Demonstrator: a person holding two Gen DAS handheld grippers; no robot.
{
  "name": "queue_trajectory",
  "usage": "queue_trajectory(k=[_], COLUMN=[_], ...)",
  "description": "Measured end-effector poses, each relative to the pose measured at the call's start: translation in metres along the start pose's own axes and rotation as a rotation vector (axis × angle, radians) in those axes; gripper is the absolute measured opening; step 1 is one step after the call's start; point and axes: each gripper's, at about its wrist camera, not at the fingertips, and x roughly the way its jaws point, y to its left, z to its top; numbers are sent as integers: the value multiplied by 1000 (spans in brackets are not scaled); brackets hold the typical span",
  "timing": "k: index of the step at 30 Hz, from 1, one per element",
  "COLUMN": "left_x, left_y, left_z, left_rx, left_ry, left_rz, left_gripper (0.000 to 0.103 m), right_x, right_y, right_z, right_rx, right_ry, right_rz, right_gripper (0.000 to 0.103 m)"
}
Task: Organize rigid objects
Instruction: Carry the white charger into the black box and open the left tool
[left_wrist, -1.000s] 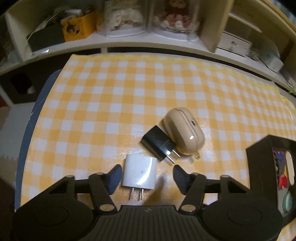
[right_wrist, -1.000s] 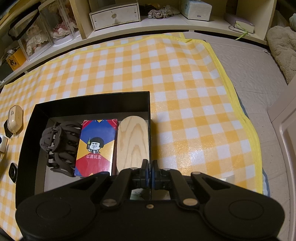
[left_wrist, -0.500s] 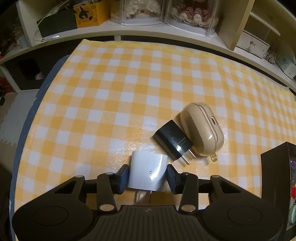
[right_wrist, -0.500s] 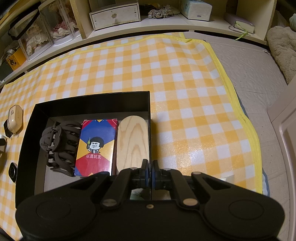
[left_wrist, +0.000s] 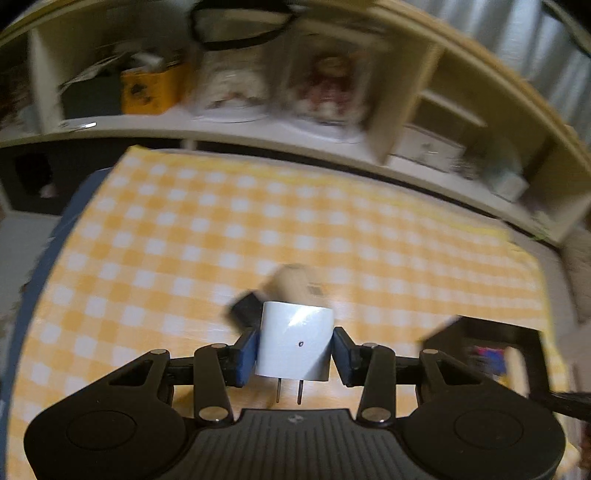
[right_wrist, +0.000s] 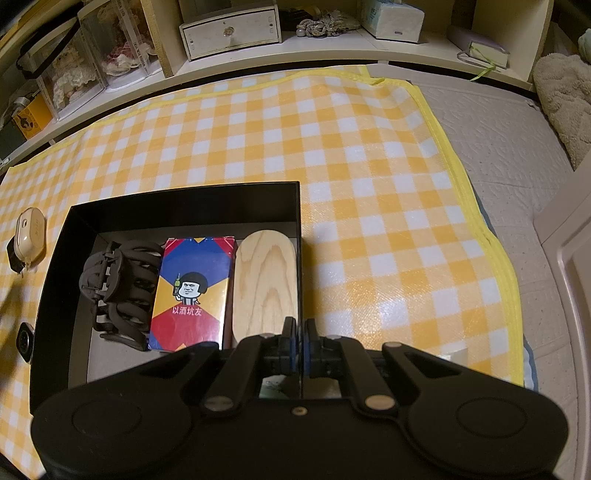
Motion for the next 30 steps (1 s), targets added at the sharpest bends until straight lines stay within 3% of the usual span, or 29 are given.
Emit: queue_trajectory(k=[11, 19, 30], left_x=[-14, 10, 64], left_y=[-100, -159, -190], left_z=[-19, -52, -78], left_rx=[194, 340, 248], left_ry=[35, 134, 278], left_rz=[-232, -274, -302], left_gripper=[45, 45, 44], right_x=[0, 2, 3], right_y=[0, -2, -4], right_z=[-1, -1, -1], right_rx=[0, 0, 5], right_ry=[1, 1, 1], right_rz=[0, 4, 10], right_gripper=[5, 5, 5])
